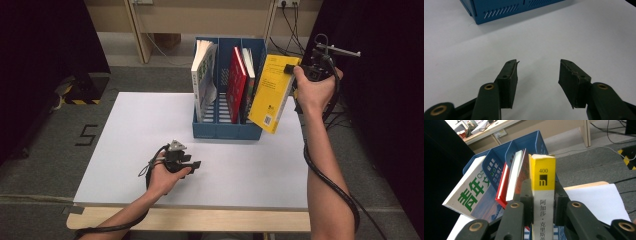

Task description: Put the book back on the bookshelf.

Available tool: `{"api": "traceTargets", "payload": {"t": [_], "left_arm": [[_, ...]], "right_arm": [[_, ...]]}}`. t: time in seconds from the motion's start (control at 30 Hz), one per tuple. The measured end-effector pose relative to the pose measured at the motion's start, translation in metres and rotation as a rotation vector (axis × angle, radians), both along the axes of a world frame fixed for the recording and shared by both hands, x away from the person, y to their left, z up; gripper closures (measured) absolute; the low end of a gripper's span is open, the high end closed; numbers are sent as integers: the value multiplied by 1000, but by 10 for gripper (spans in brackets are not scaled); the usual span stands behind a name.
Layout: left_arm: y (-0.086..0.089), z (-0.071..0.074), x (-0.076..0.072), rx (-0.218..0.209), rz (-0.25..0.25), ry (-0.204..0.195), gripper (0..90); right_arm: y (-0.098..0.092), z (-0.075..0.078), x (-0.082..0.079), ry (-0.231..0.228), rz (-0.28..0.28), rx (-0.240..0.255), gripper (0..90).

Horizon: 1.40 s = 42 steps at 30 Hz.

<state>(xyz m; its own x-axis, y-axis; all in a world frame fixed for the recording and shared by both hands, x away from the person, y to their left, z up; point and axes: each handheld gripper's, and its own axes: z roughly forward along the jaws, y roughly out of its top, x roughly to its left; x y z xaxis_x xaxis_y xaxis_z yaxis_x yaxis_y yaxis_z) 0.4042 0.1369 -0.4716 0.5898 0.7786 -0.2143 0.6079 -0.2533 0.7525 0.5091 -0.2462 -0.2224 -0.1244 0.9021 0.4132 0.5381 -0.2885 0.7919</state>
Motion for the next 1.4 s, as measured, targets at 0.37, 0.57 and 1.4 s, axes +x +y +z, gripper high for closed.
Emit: {"api": "traceTargets", "payload": {"t": [0.37,0.57,1.4], "left_arm": [[0,0,0,-1,0,-1,487],[0,0,0,-2,-1,-1,487],[3,-1,0,-4,8,1,487]], "right_arm": [[4,-1,3,-30,-7,-17,761],[7,-2,5,-38,-14,-33,761],[17,-8,13,-56,-20,-62,762]]}}
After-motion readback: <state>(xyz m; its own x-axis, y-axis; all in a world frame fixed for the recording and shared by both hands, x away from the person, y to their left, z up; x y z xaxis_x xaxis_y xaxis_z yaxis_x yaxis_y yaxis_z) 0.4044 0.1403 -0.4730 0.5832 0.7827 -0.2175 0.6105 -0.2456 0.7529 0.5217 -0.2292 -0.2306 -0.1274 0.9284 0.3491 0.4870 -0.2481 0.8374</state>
